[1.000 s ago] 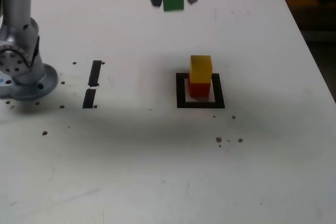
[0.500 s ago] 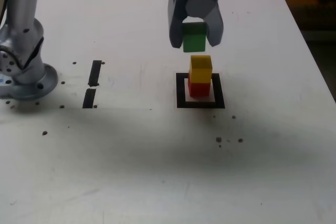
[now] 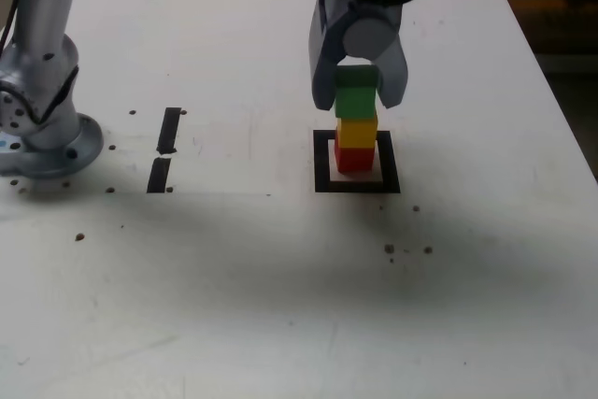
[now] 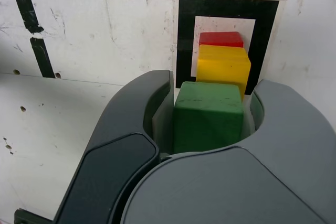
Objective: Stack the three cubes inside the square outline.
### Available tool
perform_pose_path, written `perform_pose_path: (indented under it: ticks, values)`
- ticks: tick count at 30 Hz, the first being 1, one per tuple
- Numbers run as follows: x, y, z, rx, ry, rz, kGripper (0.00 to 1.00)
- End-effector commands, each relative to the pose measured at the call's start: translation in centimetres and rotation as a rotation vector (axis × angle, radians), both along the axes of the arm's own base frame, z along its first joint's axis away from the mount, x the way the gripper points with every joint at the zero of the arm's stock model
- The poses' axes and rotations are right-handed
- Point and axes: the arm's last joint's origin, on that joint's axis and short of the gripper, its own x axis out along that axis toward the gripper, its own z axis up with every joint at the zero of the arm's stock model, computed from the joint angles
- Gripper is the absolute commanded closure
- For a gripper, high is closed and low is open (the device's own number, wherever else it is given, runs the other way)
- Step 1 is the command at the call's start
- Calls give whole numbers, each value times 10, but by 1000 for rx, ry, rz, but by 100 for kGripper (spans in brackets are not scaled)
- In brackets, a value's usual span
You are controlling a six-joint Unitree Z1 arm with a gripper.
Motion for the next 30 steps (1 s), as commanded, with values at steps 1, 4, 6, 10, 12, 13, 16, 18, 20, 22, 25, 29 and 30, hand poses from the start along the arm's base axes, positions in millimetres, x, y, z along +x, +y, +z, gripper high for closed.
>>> perform_pose_path:
  ticks: [1, 4, 6, 10, 12, 13, 16, 18, 20, 22, 25, 29, 30]
  values:
    - [1, 0, -2, 5, 2, 1, 87]
    - [2, 0, -4, 13, 4, 0, 86]
    - [3, 0, -5, 19, 5, -1, 85]
    - [5, 0, -9, 32, 5, -3, 83]
    - [6, 1, -11, 36, 2, -4, 83]
    - [7, 1, -12, 38, 0, -4, 83]
    - [8, 1, -14, 41, -7, -6, 81]
    - [9, 1, -15, 43, -8, -8, 80]
    - [10, 1, -16, 45, -6, -10, 78]
    - [9, 1, -17, 47, -2, -10, 75]
    - [9, 1, -18, 51, 4, -11, 66]
    - [8, 1, -17, 55, 8, -12, 51]
    - [8, 1, -17, 55, 8, -12, 46]
